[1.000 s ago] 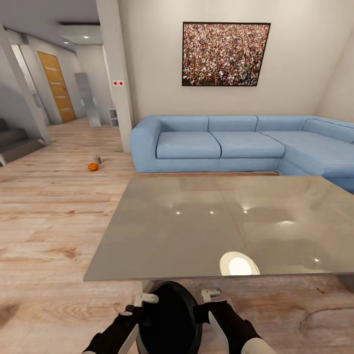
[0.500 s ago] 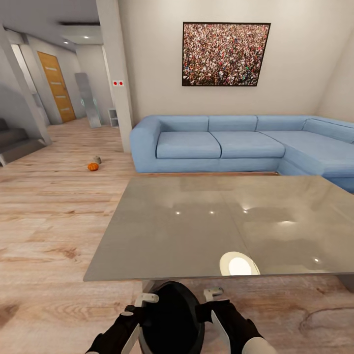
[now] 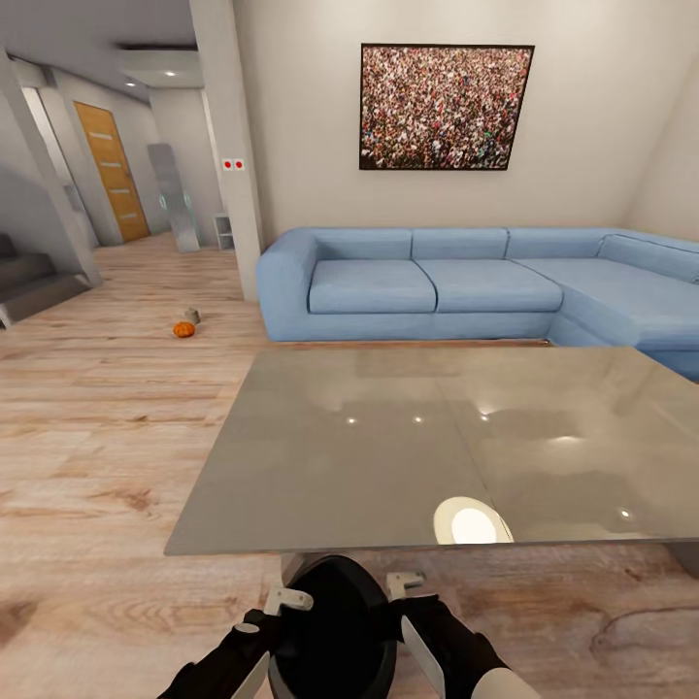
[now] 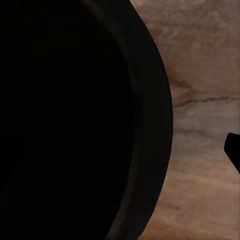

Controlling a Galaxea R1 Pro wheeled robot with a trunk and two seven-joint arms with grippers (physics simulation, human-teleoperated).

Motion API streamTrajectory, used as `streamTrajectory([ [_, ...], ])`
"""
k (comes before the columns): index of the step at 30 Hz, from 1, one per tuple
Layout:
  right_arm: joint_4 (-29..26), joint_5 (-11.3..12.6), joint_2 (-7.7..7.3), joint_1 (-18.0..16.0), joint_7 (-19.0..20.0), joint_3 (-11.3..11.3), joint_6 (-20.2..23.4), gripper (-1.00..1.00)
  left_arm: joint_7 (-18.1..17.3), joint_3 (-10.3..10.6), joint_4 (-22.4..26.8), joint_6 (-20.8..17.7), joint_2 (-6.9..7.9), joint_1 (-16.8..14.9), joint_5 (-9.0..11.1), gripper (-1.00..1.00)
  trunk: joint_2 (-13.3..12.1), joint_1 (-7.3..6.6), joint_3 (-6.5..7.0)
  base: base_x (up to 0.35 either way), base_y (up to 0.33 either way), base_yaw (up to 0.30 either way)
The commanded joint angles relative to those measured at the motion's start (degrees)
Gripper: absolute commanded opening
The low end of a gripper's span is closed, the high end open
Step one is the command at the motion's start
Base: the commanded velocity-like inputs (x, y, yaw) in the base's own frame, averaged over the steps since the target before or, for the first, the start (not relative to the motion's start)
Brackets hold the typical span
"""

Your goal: Place each of the two pumpkins and all three candles from the living room inside a cabinet in the living room (use any cabinet), then make sure every cabinet is closed, and position the cauldron so it is next to a table in the living room.

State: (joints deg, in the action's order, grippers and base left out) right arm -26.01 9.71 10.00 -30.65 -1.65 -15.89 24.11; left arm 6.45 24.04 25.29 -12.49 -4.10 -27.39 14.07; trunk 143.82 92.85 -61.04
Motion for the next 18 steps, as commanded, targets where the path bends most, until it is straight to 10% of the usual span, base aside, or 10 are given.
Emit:
streamTrajectory([
  [1, -0.04, 0.4, 0.0, -0.02, -0.18, -0.11, 0.24, 1.0, 0.5, 0.48, 0.11, -0.26, 0.06, -0.03, 0.6, 1.0, 0.02, -0.01, -0.05, 0.0, 0.0, 0.0],
  [18, -0.01, 0.4, 0.0, -0.02, -0.11, -0.11, 0.23, 1.0, 0.42, 0.48, 0.11, -0.26, 0.06, -0.03, 0.6, 1.0, 0.02, -0.01, -0.05, 0.0, 0.0, 0.0],
])
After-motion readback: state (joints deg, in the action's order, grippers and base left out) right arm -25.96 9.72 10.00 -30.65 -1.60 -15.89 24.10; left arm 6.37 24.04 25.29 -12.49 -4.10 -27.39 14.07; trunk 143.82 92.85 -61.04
